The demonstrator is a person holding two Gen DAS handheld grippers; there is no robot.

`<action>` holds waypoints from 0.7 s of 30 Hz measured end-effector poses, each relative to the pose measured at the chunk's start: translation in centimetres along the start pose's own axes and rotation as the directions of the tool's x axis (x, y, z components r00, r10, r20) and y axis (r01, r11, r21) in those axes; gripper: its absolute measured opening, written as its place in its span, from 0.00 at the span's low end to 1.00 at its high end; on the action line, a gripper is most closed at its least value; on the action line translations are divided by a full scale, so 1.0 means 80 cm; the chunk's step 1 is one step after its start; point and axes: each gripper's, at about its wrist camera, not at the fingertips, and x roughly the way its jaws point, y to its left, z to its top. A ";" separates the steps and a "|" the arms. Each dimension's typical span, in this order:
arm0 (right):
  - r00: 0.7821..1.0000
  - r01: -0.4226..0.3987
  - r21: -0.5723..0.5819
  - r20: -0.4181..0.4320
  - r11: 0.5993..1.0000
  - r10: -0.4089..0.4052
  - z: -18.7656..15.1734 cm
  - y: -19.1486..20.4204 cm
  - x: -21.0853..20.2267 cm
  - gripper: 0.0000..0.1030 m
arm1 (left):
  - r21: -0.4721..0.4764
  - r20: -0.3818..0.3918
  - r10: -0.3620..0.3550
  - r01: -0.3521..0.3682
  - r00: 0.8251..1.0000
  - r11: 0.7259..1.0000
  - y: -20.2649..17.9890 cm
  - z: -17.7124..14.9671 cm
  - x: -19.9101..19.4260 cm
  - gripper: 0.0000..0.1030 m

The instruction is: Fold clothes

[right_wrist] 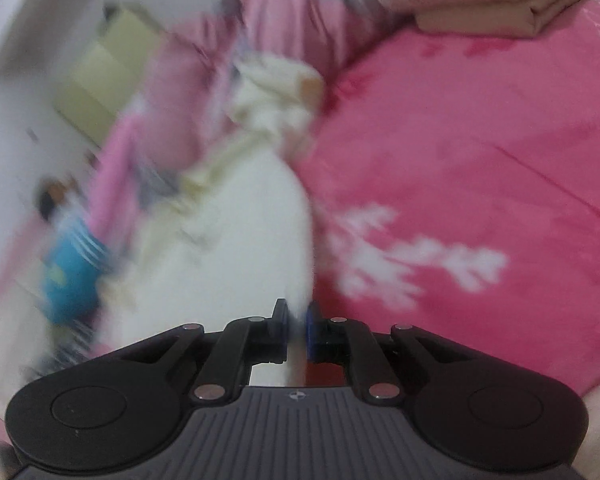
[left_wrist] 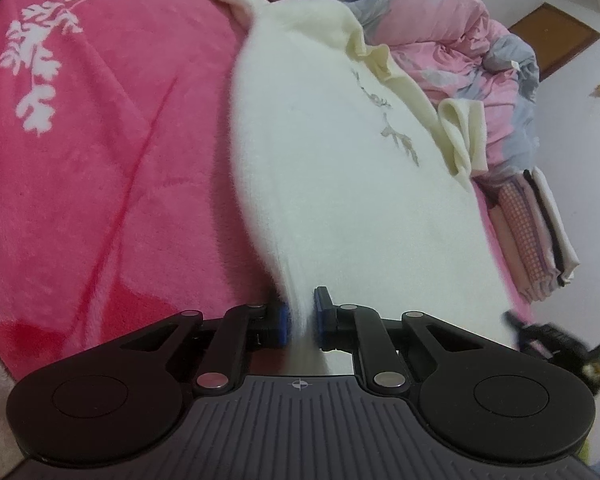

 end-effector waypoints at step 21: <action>0.987 -0.141 -0.564 -0.142 0.813 0.073 -0.090 0.165 0.016 0.39 | 0.462 0.166 0.116 -0.181 0.979 0.868 -0.062 -0.016 -0.011 0.26</action>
